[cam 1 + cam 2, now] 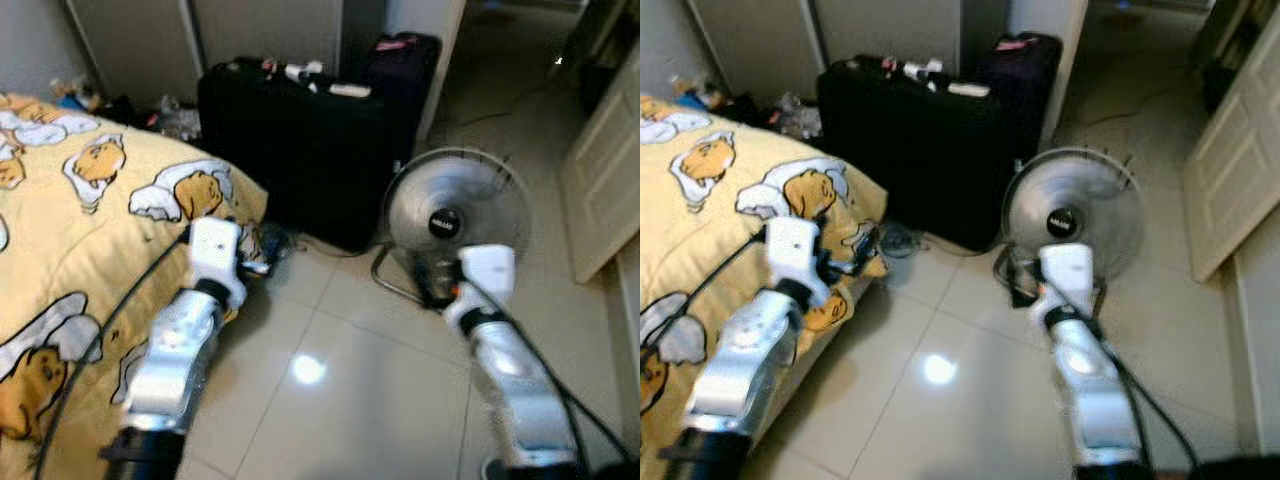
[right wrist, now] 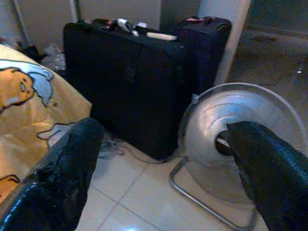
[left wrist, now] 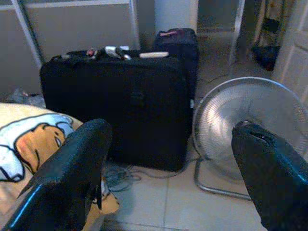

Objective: Clean up the room

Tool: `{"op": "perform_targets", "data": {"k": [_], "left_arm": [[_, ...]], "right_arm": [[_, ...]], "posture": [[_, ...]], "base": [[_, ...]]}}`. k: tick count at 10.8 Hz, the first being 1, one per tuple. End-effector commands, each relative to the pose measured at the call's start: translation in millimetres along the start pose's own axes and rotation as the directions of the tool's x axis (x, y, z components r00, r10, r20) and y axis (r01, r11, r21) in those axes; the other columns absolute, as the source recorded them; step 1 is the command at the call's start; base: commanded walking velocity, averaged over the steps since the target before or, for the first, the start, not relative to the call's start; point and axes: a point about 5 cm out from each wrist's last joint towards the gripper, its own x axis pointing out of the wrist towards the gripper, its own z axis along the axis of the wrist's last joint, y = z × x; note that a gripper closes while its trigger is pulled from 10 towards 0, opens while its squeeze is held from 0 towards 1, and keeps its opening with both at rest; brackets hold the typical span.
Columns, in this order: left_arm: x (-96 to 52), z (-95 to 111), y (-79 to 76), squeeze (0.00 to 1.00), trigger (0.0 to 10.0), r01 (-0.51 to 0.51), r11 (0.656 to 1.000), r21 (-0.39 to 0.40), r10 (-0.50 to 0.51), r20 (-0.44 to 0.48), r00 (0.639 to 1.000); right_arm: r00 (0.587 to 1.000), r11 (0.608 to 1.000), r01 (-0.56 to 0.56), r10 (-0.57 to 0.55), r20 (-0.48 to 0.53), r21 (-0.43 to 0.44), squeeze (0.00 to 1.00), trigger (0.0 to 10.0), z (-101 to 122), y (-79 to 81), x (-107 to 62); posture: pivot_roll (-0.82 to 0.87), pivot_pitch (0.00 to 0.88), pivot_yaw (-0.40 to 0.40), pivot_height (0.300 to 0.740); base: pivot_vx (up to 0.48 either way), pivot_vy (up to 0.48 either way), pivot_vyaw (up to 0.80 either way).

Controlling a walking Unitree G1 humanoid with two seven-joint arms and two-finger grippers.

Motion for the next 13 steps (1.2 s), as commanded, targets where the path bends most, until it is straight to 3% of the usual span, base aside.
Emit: {"op": "perform_targets", "data": {"k": [1,8,13], "left_arm": [[1.2,2,-4.3,0.48,10.0,0.02,1.0,-0.001,-0.02,0.008,1.0],[3.9,-4,-3.6,0.49,10.0,0.031,0.999,0.01,-0.031,-0.018,0.999],[6.0,-2,-5.0,0.49,10.0,0.039,0.999,0.013,-0.039,-0.013,0.999]], "right_arm": [[1.0,1.0,0.026,-0.026,0.006,-0.015,0.0,10.0,2,-8.3,-1.4],[0.997,0.997,0.081,-0.081,-0.018,-0.001,0.0,10.0,-1,-15.5,-3.1],[0.993,0.993,0.115,-0.114,-0.031,0.012,0.0,10.0,-4,-21.9,-5.0]], "posture": [[-0.04,0.0,0.037,0.74],[-0.06,0.0,0.05,0.74],[-0.05,0.0,0.049,0.74]], "base": [[0.352,0.0,0.0],[0.363,0.0,0.0],[0.387,0.0,-0.73]]}}
